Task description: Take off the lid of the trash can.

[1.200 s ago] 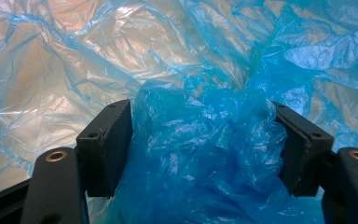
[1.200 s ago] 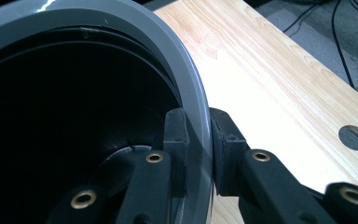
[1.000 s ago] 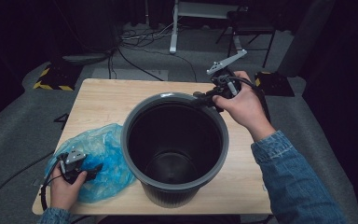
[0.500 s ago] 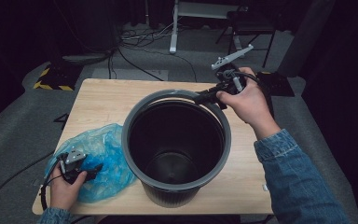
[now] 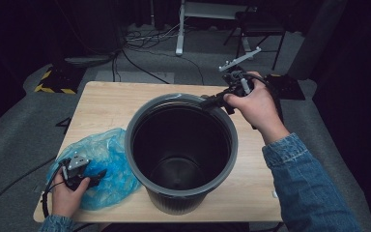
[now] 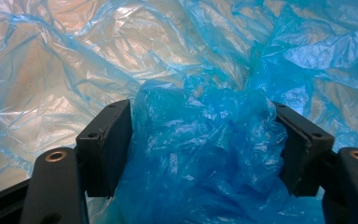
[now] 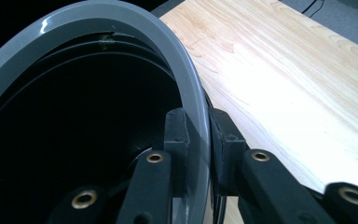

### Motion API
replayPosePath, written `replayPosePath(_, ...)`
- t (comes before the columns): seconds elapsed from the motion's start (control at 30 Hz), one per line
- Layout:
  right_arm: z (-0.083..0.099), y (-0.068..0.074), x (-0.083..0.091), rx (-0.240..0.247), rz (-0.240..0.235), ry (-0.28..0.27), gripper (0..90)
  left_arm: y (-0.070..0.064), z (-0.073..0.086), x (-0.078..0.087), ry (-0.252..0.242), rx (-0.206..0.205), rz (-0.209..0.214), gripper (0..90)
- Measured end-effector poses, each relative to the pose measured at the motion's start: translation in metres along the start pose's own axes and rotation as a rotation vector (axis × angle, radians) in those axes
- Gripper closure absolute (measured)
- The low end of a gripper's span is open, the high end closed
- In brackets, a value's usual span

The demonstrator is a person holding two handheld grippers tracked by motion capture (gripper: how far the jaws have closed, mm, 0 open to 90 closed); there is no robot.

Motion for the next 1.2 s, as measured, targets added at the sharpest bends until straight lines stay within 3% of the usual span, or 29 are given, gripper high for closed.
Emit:
replayPosePath(0.23, -0.001, 0.001, 0.0, -0.031, -0.027, 0.001, 79.1, 0.0, 0.0, 0.0, 0.0, 0.0, 0.0, 28.3)
replayPosePath(0.37, -0.004, 0.005, 0.008, -0.017, -0.032, -0.028, 79.0, 0.0, 0.0, 0.0, 0.0, 0.0, 0.0, 28.3)
replayPosePath(0.67, -0.014, 0.016, 0.02, 0.033, 0.003, -0.054, 78.9, 0.0, 0.0, 0.0, -0.001, 0.0, 0.002, 28.3)
replayPosePath(1.2, -0.026, 0.03, 0.038, 0.044, -0.012, -0.093, 79.1, 0.0, 0.0, 0.0, 0.0, -0.003, 0.003, 28.3)
Point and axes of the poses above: each handheld gripper's, and its own axes: x roughly backward along the jaws, z roughly out of its underside, y roughly to its left, the point moved 9 cm from there along -x, roughly forward along the jaws, and after that the axes turned 3 degrees about -x, right-handed, at the moved point
